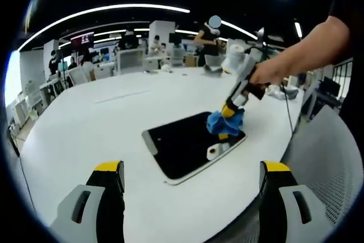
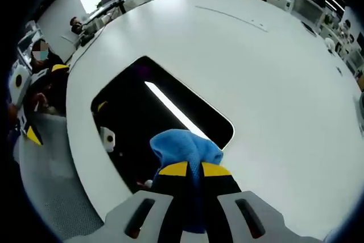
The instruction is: Wipe the mirror surface with the cleaning cloth until all visible marks leave the cleaned area.
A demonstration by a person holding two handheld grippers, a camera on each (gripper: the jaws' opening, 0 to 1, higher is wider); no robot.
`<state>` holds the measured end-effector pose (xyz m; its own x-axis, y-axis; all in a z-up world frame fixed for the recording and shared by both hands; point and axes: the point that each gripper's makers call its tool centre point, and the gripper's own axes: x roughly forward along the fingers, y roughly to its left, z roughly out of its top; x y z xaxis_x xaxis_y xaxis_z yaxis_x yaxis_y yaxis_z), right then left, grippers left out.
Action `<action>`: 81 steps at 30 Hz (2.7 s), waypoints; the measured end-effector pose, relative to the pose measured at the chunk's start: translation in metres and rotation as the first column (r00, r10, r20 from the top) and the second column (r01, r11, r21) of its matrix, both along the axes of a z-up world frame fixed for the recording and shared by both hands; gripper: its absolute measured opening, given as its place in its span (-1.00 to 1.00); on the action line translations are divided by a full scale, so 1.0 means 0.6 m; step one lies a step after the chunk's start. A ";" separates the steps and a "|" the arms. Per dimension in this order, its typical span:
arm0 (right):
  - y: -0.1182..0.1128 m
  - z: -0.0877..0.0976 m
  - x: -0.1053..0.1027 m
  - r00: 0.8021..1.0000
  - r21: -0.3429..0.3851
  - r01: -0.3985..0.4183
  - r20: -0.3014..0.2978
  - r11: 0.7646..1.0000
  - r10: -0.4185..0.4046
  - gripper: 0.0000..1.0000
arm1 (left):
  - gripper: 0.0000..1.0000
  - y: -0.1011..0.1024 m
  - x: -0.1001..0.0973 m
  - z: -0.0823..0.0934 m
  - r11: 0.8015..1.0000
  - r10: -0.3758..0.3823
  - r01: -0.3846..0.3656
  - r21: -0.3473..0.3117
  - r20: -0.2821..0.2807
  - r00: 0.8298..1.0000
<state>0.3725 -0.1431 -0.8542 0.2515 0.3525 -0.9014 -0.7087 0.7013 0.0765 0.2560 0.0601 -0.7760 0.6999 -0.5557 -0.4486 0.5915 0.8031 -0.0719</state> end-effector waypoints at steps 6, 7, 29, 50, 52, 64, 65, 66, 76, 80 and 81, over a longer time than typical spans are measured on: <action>0.000 0.001 -0.001 1.000 0.000 -0.021 0.014 1.000 0.021 -0.96 | 0.99 0.003 0.000 -0.003 1.000 -0.004 0.004 0.027 0.004 1.000; -0.001 0.001 -0.002 1.000 0.005 -0.019 0.017 1.000 0.019 -0.96 | 0.99 0.007 0.002 -0.001 0.999 0.002 -0.003 0.049 0.020 1.000; 0.009 0.001 -0.031 0.999 -0.009 -0.044 0.032 0.999 0.044 -0.96 | 0.99 0.016 0.000 -0.020 0.998 -0.003 0.003 0.068 0.000 1.000; 0.009 0.000 -0.067 0.991 -0.021 0.128 0.034 0.992 -0.127 -0.96 | 0.99 -0.011 -0.012 -0.010 0.998 -0.067 0.066 -0.010 -0.018 0.998; 0.007 0.000 -0.076 0.989 -0.024 0.144 0.040 0.989 -0.143 -0.96 | 0.99 -0.025 -0.017 -0.006 0.996 -0.089 0.088 -0.029 -0.025 0.996; 0.007 0.001 -0.089 0.987 0.016 0.137 0.077 0.990 -0.138 -0.96 | 0.99 -0.025 -0.011 0.010 0.996 -0.085 0.086 -0.037 0.031 0.996; 0.007 0.001 -0.095 0.988 0.030 0.142 0.061 0.989 -0.143 -0.96 | 0.99 -0.023 -0.010 0.007 0.996 -0.080 0.081 -0.023 0.027 0.996; 0.008 0.001 -0.098 0.989 0.029 0.131 0.063 0.991 -0.133 -0.96 | 0.99 -0.022 -0.009 0.000 0.997 -0.079 0.079 -0.002 0.014 0.997; 0.009 -0.002 -0.095 0.991 0.026 0.112 0.077 0.993 -0.114 -0.96 | 0.99 -0.021 -0.009 0.000 0.997 -0.073 0.074 -0.015 0.010 0.997; 0.009 -0.002 -0.096 0.988 0.043 0.120 0.089 0.992 -0.124 -0.96 | 0.99 -0.016 -0.006 -0.001 0.998 -0.053 0.053 -0.023 0.001 0.999; 0.010 -0.002 -0.096 0.988 0.038 0.120 0.088 0.992 -0.123 -0.96 | 0.99 -0.016 -0.006 -0.001 0.998 -0.054 0.054 -0.023 0.002 0.999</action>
